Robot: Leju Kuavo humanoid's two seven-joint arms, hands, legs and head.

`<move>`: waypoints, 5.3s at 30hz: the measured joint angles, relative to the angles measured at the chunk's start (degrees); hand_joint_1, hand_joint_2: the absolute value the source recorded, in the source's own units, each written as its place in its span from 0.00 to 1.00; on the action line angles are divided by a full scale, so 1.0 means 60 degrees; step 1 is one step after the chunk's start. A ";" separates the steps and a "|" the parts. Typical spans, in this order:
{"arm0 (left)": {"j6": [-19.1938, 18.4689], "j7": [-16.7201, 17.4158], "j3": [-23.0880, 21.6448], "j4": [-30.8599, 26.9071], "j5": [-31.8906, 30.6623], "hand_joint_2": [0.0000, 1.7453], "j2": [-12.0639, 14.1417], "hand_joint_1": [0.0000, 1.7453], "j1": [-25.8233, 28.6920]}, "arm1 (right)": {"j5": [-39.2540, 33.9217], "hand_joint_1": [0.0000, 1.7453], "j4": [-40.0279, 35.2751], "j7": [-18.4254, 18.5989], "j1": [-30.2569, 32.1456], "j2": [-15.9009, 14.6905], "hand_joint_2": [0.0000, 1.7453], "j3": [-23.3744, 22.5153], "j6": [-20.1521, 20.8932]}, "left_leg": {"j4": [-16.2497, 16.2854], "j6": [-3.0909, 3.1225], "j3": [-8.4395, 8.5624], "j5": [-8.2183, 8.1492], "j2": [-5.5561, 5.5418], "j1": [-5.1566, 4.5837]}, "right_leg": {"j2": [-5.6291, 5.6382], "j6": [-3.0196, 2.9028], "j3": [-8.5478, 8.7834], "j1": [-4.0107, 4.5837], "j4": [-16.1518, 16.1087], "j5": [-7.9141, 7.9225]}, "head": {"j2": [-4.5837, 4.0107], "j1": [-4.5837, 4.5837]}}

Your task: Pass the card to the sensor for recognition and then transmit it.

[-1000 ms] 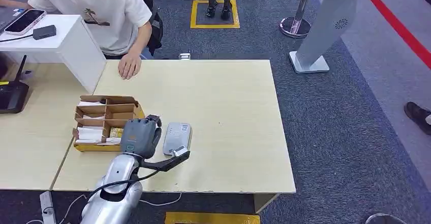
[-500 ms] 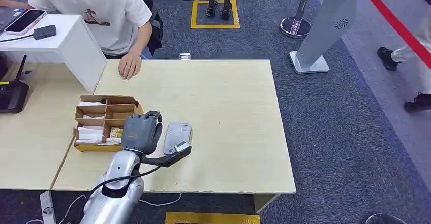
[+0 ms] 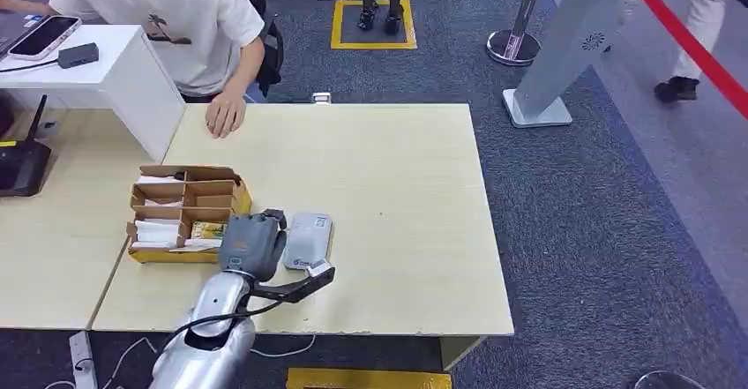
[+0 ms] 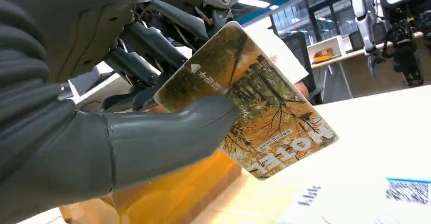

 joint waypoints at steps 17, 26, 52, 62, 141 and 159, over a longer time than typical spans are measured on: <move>-0.0040 -0.0197 0.0000 0.0484 0.0000 1.00 -0.0292 1.00 0.0001 | 0.0000 0.00 0.0000 -0.0015 -0.0003 -0.0004 0.00 0.0004 0.0000 | 0.0000 0.0000 -0.0001 0.0000 -0.0001 0.0000 | -0.0002 0.0000 0.0000 0.0000 0.0000 0.0000 | 0.0000 0.0000; -0.0040 -0.0291 0.0000 0.0626 0.0004 1.00 -0.0379 1.00 0.0000 | 0.0000 0.00 0.0000 -0.0015 -0.0025 -0.0007 0.00 0.0004 0.0000 | 0.0000 0.0000 0.0000 0.0000 0.0000 0.0000 | -0.0001 0.0000 0.0000 0.0000 0.0000 0.0000 | 0.0000 0.0000; 0.0051 -0.0634 0.0000 0.1151 0.0583 1.00 -0.0681 1.00 0.0271 | 0.0000 0.00 0.0004 -0.0233 -0.0043 -0.0033 0.00 -0.0171 0.0000 | 0.0000 0.0001 0.0005 0.0000 -0.0001 0.0000 | -0.0004 0.0001 0.0009 0.0000 0.0000 -0.0001 | 0.0000 0.0000; 0.0080 -0.0634 0.0000 0.1293 0.0652 1.00 -0.0696 1.00 0.0318 | 0.0000 0.00 0.0004 -0.0277 -0.0042 -0.0040 0.00 -0.0339 0.0000 | 0.0000 0.0002 0.0006 0.0000 -0.0001 0.0000 | -0.0004 0.0001 0.0010 0.0000 0.0000 0.0000 | 0.0000 0.0000; -0.1512 0.0401 0.3089 -0.1727 0.0000 1.00 0.2244 0.00 -0.2830 | 0.0000 0.00 0.0135 0.0007 -0.0166 -0.0091 0.00 -0.0219 -0.0003 | 0.0000 0.0001 0.0006 0.0013 0.0003 0.0005 | 0.0007 -0.0004 -0.0002 0.0003 0.0009 0.0003 | 0.0000 0.0000; -0.1902 -0.0317 0.2885 -0.2842 0.0084 1.00 0.1672 0.00 -0.1819 | -0.0022 0.00 0.0135 0.0011 -0.0127 -0.0091 0.00 -0.0583 0.0000 | 0.0000 0.0003 0.0004 0.0010 0.0004 0.0001 | 0.0006 -0.0003 -0.0002 0.0000 0.0006 0.0001 | 0.0000 0.0004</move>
